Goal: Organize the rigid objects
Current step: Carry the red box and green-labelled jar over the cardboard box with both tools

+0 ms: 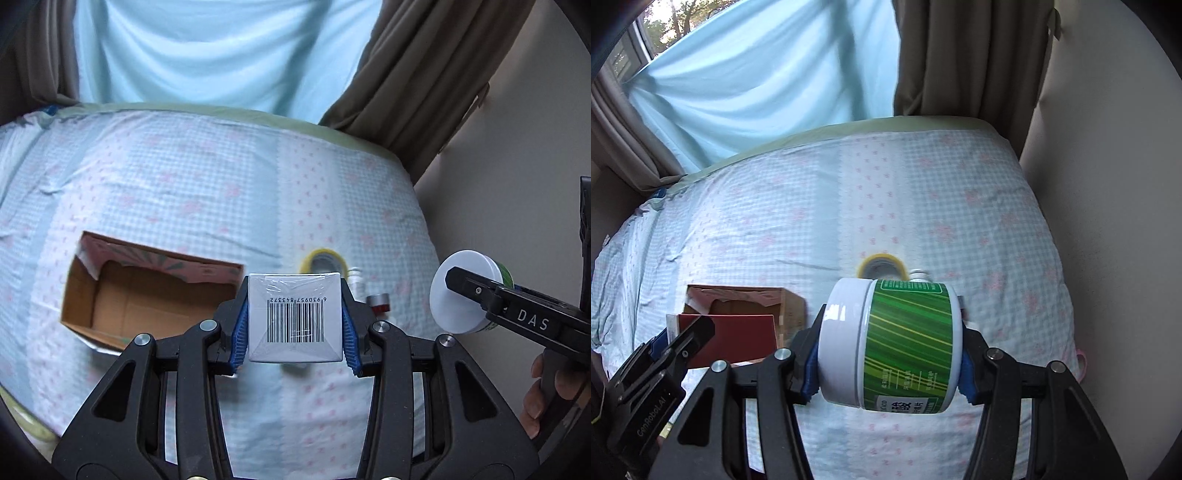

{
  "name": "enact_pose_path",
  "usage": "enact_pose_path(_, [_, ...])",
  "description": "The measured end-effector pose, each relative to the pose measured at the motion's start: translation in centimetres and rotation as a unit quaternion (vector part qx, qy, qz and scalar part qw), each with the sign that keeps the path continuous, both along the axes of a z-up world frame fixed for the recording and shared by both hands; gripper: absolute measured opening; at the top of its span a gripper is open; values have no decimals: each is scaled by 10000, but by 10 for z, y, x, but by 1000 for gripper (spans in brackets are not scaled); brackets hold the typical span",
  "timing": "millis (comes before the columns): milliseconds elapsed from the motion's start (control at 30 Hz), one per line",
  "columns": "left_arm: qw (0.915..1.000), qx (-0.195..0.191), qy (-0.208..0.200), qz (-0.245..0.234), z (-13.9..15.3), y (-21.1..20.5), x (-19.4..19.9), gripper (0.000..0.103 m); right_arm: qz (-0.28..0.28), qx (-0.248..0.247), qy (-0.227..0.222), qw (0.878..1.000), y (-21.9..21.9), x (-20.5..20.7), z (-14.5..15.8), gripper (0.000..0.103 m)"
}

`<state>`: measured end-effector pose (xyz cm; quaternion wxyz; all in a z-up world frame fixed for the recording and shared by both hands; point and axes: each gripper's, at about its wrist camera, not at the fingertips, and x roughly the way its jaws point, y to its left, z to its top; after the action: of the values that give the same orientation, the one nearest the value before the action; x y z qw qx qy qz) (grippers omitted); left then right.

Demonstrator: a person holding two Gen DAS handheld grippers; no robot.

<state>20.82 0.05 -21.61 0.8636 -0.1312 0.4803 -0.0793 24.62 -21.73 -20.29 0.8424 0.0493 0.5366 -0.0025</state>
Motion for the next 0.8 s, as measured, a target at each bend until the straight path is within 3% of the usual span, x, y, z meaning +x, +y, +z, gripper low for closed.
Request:
enact_pose_path(200, [9996, 69, 135, -258, -7, 92, -8, 37, -112, 309, 96, 9994, 81, -18, -9, 53])
enact_pose_path(400, [9976, 380, 333, -467, -31, 175, 1, 37, -279, 650, 281, 9971, 164, -28, -39, 53])
enact_pose_path(633, [9948, 623, 630, -495, -76, 226, 31, 37, -24, 575, 581, 9967, 230, -21, -88, 53])
enact_pose_path(800, [9924, 688, 943, -398, -118, 241, 56, 37, 222, 369, 813, 9958, 249, -2, -131, 53])
